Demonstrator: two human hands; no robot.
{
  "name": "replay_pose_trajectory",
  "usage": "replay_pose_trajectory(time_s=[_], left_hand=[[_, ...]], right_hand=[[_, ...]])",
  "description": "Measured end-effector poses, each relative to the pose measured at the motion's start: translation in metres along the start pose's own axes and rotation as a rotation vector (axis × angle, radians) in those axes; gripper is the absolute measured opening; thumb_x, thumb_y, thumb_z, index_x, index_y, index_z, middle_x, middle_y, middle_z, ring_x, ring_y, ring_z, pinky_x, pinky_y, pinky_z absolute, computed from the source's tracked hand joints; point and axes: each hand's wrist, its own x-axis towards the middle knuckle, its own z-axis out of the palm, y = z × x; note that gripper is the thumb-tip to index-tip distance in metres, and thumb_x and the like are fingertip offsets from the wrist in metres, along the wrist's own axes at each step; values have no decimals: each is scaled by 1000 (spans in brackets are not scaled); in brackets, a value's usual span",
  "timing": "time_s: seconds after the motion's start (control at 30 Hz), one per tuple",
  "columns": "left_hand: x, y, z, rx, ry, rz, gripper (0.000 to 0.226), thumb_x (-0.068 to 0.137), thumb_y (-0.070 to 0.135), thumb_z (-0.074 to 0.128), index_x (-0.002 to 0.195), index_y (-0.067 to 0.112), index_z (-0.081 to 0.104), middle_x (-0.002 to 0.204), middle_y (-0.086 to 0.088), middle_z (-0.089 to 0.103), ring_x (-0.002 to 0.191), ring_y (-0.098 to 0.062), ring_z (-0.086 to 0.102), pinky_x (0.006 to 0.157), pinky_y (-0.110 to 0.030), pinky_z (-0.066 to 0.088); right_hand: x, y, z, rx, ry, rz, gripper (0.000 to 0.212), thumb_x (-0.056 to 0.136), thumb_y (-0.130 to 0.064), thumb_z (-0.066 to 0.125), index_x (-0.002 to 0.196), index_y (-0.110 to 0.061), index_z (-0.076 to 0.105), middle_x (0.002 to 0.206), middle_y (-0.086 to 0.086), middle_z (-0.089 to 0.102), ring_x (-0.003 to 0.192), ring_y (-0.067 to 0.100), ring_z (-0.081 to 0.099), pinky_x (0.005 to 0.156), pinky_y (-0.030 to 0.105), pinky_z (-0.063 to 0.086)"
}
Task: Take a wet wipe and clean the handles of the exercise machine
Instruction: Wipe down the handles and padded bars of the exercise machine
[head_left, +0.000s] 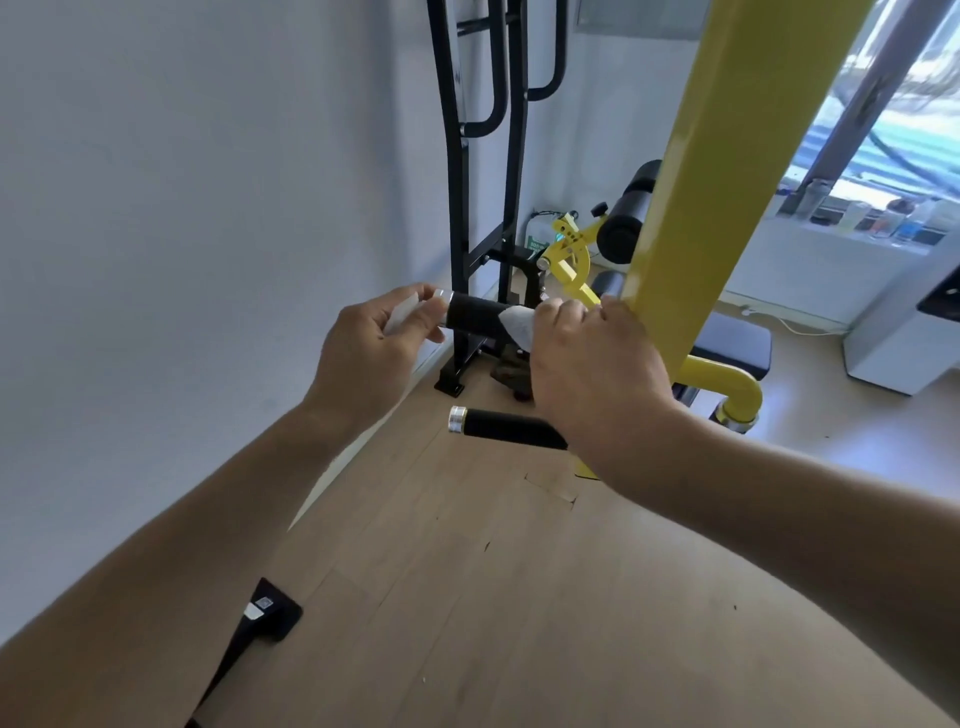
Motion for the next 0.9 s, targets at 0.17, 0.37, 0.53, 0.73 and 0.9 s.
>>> replay_pose_trajectory(time_s=[0.17,0.37,0.53,0.73,0.9], left_hand=[[-3,5,6,33,8,54,28,103,39,51,91,24,72,54,20,61,52,-12,51,51,-18,38],[4,1,0,41,6,67,26,100,43,55,96,26,75,62,16,67,60,-13,60,59,-25,46],[3,2,2,24,-10,46,27,100,44,54,100,26,75,69,2,70,66,-44,56,52,-38,46],[8,3,-5,19,-49,33,29,99,42,55,112,24,74,75,8,72,50,-15,54,50,-14,44],[12,1,-15,-19,-87,18,27,98,39,58,112,23,74,81,3,74,47,-11,52,47,-13,43]], right_hand=[[24,-29,5,247,76,-10,39,102,-19,35,132,4,46,121,23,63,118,40,60,119,49,29],[24,-18,2,192,80,-66,43,99,-16,26,135,-1,43,126,19,61,119,36,59,113,50,32],[9,7,9,115,134,-72,35,108,-35,34,119,-8,52,104,7,65,90,24,66,74,34,40],[38,-16,22,515,207,-85,49,105,-53,29,120,-13,53,109,3,64,97,24,64,84,40,48],[34,-1,16,479,54,-139,47,103,-51,43,126,-10,47,117,6,60,107,25,60,87,37,46]])
